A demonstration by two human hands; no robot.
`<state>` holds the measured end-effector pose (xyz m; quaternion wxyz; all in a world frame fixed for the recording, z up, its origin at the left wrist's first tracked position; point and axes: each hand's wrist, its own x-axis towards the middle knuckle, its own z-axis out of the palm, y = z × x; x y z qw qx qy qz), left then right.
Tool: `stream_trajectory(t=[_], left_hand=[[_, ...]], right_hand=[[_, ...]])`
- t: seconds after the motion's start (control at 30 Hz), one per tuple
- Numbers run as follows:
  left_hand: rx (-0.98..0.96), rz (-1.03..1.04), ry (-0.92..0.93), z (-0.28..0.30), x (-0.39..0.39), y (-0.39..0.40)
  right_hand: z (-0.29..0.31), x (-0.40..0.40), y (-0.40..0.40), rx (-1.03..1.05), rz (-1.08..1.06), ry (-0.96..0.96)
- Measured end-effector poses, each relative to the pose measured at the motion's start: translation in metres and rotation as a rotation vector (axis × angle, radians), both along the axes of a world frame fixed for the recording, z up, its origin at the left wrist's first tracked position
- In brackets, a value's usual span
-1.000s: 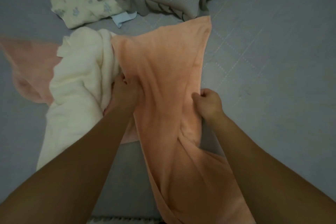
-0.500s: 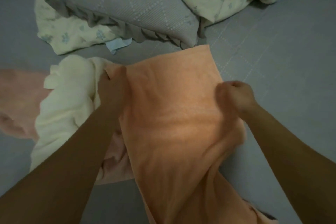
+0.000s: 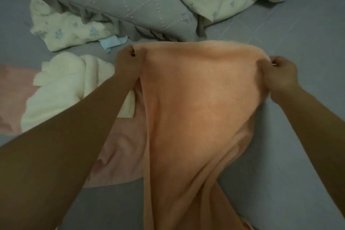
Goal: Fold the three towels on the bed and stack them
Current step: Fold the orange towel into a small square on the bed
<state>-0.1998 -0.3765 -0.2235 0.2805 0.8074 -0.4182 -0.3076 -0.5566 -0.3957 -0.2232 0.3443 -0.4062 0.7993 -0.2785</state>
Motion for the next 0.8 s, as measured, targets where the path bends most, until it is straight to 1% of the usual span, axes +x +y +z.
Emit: stream_trajectory(t=[0.07, 0.13, 0.2, 0.27, 0.37, 0.43, 0.53, 0.57, 0.63, 0.67, 0.73, 0.8], left_hand=[[0.063, 0.098, -0.002, -0.006, -0.009, 0.009], [-0.002, 0.177, -0.015, -0.004, -0.021, 0.043], [-0.069, 0.17, -0.066, -0.001, -0.038, 0.097], [-0.037, 0.211, -0.046, 0.0, -0.057, 0.16], [0.145, 0.295, 0.017, -0.002, -0.084, 0.268], [0.247, 0.313, 0.054, -0.002, -0.103, 0.328], [0.469, 0.333, 0.031, -0.004, -0.128, 0.397], [0.514, 0.359, 0.028, -0.005, -0.133, 0.415], [0.542, 0.419, 0.029, -0.005, -0.14, 0.444], [0.544, 0.45, 0.042, -0.004, -0.142, 0.455], [0.541, 0.485, 0.076, -0.002, -0.144, 0.472], [0.569, 0.452, 0.094, -0.003, -0.143, 0.488]], right_hand=[[-0.007, -0.004, 0.011, 0.095, -0.031, -0.18], [-0.01, -0.012, 0.035, 0.17, -0.117, -0.418], [-0.01, -0.021, 0.077, 0.262, -0.142, -0.623], [-0.013, -0.027, 0.125, 0.356, -0.096, -0.66], [-0.015, -0.031, 0.195, 0.425, -0.009, -0.605], [-0.015, -0.032, 0.234, 0.479, 0.11, -0.546], [-0.01, -0.036, 0.295, 0.543, 0.384, -0.357], [-0.009, -0.039, 0.314, 0.558, 0.493, -0.285], [-0.008, -0.047, 0.349, 0.625, 0.684, -0.181], [-0.008, -0.05, 0.364, 0.669, 0.738, -0.144], [-0.007, -0.06, 0.39, 0.674, 0.747, -0.091], [-0.002, -0.074, 0.41, 0.581, 0.629, -0.085]])
